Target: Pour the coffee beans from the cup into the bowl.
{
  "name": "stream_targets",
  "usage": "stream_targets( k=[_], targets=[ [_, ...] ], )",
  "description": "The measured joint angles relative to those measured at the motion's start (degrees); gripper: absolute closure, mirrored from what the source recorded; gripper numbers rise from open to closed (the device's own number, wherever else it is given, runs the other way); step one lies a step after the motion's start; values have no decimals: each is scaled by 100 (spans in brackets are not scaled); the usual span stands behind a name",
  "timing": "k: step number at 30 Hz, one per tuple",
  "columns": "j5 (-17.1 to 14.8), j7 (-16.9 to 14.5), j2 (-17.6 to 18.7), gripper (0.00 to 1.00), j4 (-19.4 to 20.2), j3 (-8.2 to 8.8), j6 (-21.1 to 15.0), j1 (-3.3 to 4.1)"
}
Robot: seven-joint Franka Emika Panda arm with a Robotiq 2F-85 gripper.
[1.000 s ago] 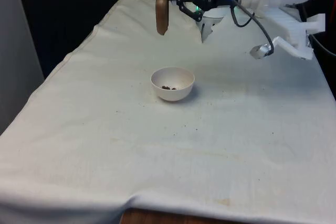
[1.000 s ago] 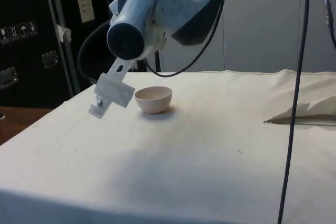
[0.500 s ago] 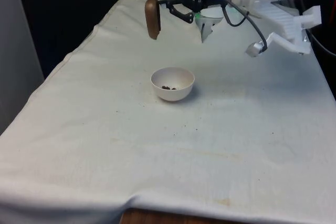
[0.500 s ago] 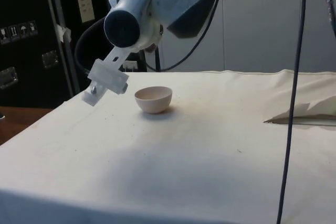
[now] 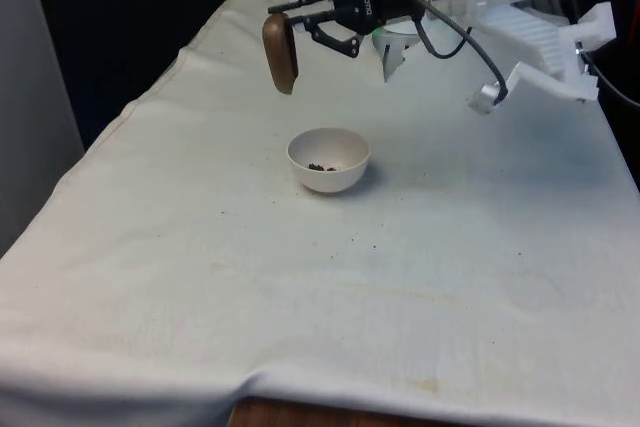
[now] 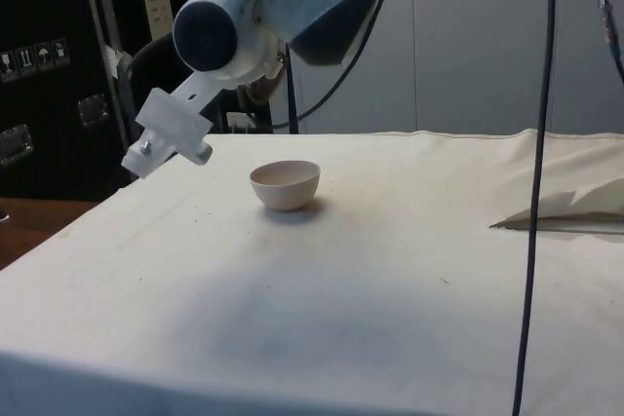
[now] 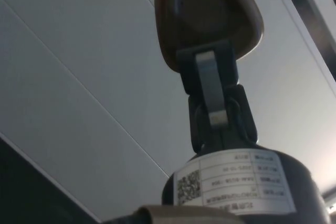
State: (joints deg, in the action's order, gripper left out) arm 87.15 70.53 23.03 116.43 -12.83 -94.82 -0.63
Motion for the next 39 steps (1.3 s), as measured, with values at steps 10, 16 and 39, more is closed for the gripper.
stream_targets(
  k=[10, 16, 39],
  targets=[
    [-132, 11, 178, 100, -321, 103, -338, -23],
    [-246, 29, 304, 100, -533, 172, -561, -34],
    [-756, 34, 418, 100, -728, 413, -1289, -86]
  ],
)
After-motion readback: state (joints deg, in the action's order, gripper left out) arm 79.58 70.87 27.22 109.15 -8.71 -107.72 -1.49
